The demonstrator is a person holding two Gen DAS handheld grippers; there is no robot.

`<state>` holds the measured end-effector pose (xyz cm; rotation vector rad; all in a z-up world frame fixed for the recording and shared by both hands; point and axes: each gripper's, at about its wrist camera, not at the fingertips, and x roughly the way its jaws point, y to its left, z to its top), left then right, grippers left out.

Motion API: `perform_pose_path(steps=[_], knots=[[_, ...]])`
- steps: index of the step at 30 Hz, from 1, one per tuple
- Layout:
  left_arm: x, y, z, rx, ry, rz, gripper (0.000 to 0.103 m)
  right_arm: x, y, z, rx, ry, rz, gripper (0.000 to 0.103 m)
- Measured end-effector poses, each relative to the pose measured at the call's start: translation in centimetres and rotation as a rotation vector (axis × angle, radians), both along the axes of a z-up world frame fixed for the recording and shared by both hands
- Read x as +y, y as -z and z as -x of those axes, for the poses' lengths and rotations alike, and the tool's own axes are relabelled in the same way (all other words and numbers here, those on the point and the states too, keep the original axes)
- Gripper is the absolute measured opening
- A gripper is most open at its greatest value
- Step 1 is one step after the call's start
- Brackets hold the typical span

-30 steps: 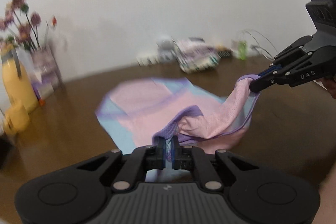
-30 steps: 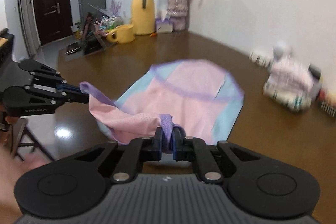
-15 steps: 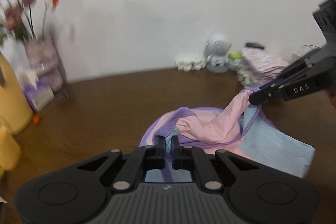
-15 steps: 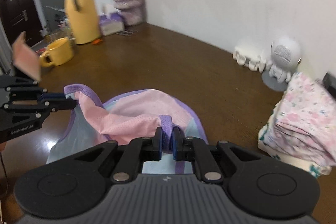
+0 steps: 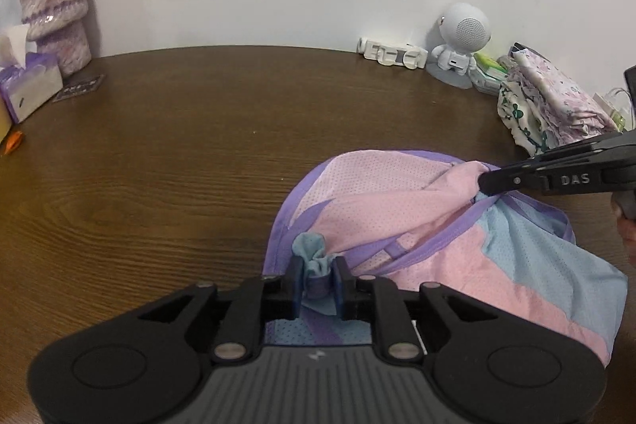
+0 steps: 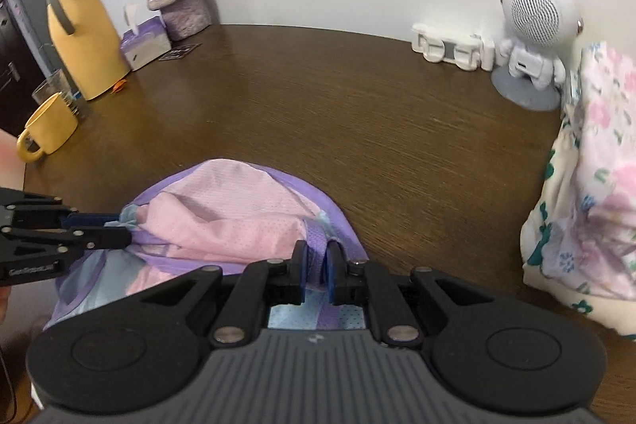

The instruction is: Fold clothes

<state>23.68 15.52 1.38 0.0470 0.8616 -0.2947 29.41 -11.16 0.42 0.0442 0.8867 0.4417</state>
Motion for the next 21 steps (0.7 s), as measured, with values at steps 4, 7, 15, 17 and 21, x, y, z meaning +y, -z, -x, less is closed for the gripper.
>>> perform_pose_path(steps=[4,7,15,17,21], knots=[[0.1,-0.4,0.2,-0.017,-0.013,0.004,0.021,-0.9,-0.1,-0.1,-0.021,0.038,-0.076,0.019],[0.6,-1.8,1.2,-0.075,-0.018,0.011,0.038,-2.1,-1.5,0.4,-0.077,0.059,-0.129,0.036],[-1.3,-2.8,1.6,-0.162,0.033,-0.09,0.042,-1.5,-2.8,1.1,-0.12,0.004,-0.068,0.036],[-2.1,-2.3,1.9,-0.171,0.066,-0.145,0.042,-0.8,-2.5,1.4,-0.119,-0.021,-0.023,0.036],[-3.1,-1.3,1.9,-0.181,0.093,-0.221,0.027,0.1,-2.0,1.6,-0.153,-0.026,0.005,0.036]])
